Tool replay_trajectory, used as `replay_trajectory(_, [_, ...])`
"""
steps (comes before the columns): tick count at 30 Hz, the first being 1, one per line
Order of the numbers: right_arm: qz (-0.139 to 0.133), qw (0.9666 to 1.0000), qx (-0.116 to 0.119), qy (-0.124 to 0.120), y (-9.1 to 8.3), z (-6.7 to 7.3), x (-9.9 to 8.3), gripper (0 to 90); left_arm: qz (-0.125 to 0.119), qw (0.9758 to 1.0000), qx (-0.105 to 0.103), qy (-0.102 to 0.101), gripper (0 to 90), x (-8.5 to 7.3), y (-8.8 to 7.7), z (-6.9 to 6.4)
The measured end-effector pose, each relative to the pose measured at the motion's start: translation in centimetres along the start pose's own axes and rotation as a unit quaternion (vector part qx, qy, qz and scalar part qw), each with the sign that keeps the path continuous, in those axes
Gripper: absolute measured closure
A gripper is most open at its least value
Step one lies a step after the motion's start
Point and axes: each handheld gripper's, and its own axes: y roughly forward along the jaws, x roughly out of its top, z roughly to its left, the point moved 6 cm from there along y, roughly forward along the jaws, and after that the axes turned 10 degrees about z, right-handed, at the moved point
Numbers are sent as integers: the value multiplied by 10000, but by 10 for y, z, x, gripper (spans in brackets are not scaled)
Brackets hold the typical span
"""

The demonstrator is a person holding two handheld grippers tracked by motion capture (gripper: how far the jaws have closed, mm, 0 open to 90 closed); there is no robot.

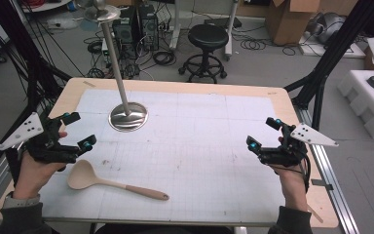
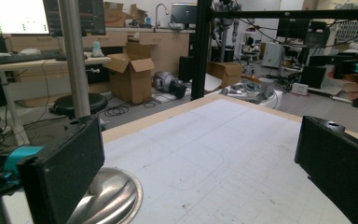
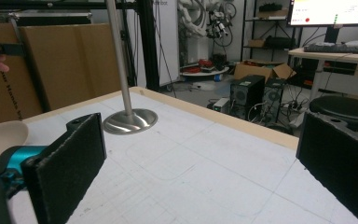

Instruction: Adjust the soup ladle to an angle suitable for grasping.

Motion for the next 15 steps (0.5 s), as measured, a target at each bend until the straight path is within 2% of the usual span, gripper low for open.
replay_trajectory(5, [22, 10000, 22, -11, 1, 0, -1, 4, 52, 9999, -92, 33, 18, -1, 1, -2])
replay_trajectory(8, [41, 10000, 43, -26, 2, 0, -1, 4, 103, 9997, -217, 79, 18, -2, 3, -5])
replay_trajectory(11, [32, 9998, 154, -73, 3, 2, -1, 4, 116, 9994, -294, 125, 18, -3, 4, -7])
replay_trajectory(15, [49, 9997, 206, -86, 4, 4, -1, 4, 151, 9992, -349, 72, 18, -3, 5, -8])
